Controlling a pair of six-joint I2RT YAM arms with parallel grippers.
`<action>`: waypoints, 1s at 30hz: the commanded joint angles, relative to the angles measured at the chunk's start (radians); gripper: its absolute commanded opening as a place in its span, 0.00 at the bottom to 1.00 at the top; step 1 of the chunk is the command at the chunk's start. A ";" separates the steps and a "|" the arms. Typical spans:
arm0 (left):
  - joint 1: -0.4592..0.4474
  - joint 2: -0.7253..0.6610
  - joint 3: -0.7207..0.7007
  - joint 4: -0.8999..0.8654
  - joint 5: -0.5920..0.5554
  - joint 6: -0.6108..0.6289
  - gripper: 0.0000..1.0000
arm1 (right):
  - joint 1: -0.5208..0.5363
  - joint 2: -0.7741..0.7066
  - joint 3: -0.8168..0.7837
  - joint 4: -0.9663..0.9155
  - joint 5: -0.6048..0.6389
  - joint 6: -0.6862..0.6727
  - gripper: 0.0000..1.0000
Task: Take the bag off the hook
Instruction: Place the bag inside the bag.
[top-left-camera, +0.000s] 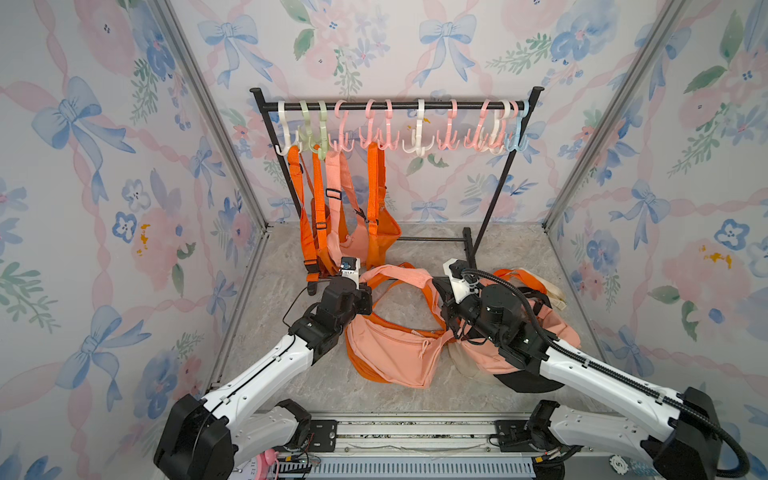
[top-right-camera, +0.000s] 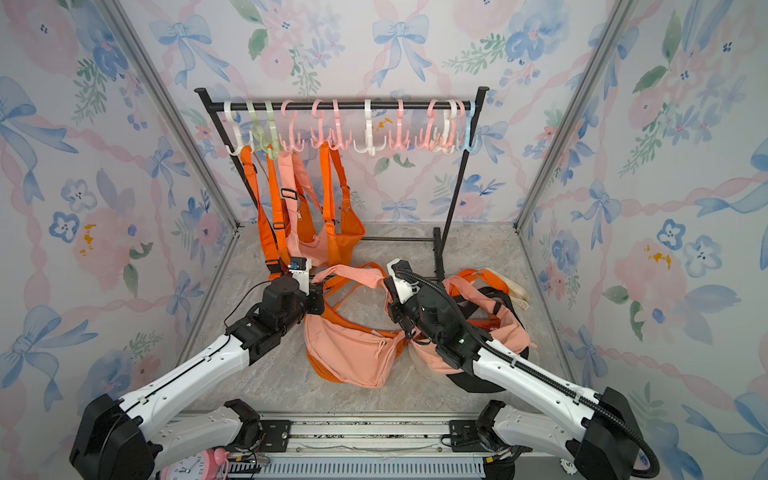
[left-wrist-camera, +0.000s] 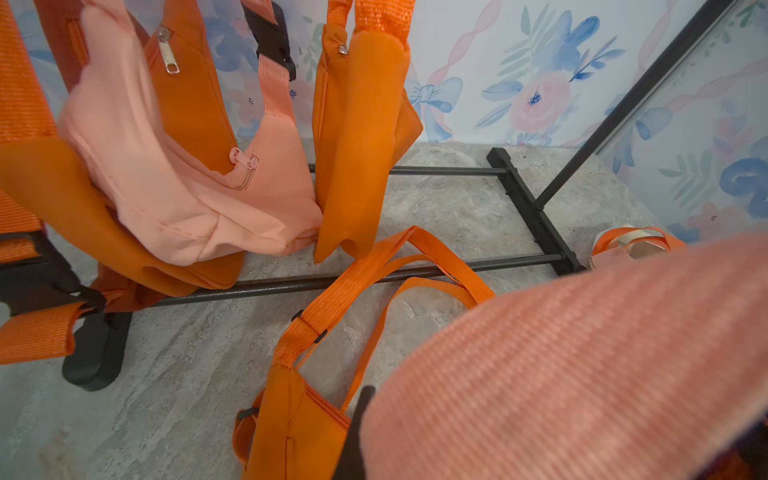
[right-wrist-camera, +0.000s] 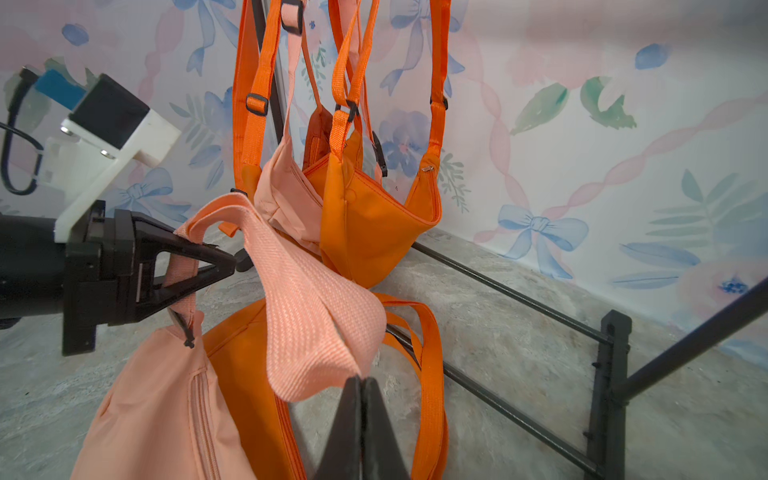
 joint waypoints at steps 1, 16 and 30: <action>0.007 0.038 -0.005 0.086 -0.019 -0.032 0.00 | -0.020 0.057 0.043 0.054 -0.023 -0.028 0.00; 0.019 0.251 -0.010 0.223 -0.020 -0.049 0.00 | -0.145 0.327 0.104 0.144 -0.053 0.004 0.00; 0.046 0.393 -0.032 0.269 -0.036 -0.087 0.00 | -0.214 0.509 0.135 0.197 -0.123 0.053 0.00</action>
